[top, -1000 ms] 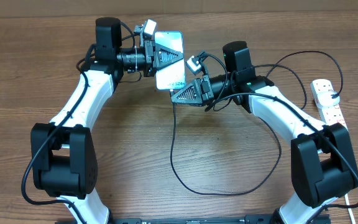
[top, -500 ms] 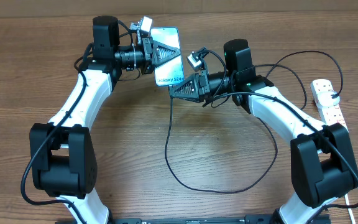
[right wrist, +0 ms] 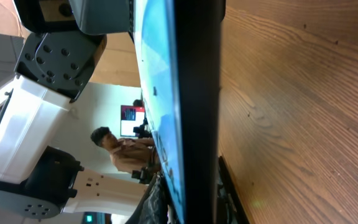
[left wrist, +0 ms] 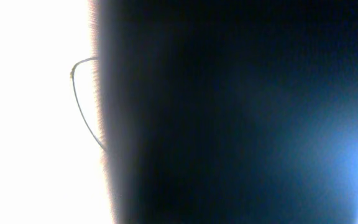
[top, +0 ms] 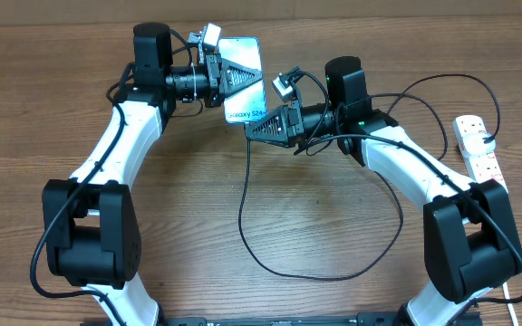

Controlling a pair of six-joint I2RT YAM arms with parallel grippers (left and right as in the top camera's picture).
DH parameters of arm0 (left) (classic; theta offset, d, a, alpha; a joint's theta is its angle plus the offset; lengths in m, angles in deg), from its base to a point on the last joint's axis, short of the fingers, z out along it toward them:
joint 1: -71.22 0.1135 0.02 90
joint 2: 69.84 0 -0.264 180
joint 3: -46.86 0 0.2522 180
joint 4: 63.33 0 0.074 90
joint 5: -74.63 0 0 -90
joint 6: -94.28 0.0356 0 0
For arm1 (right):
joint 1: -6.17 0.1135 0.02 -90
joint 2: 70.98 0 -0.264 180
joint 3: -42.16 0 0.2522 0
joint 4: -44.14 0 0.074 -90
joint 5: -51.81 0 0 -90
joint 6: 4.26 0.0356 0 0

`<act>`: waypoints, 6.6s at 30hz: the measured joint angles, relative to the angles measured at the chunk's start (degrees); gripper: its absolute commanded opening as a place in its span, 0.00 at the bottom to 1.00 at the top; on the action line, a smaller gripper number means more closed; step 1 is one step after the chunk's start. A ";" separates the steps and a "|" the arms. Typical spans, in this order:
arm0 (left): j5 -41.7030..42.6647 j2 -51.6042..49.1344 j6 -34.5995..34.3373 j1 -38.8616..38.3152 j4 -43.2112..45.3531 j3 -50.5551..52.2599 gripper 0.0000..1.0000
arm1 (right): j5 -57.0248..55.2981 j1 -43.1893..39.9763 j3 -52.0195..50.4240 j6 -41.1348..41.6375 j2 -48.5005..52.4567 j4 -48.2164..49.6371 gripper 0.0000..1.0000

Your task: Plug charger to phone and switch on socket

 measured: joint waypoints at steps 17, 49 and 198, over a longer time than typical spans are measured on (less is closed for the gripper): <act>12.66 0.00 -0.26 -3.30 -2.58 1.38 0.04 | 0.94 -2.71 1.20 -5.46 0.00 0.48 1.00; 7.34 0.00 -0.79 -0.70 -2.69 1.60 0.04 | 3.72 0.66 1.55 -14.56 -0.02 -11.41 0.20; -54.45 0.04 17.44 -0.09 -35.10 1.20 1.00 | -35.43 1.86 1.29 -14.73 11.06 -27.85 0.04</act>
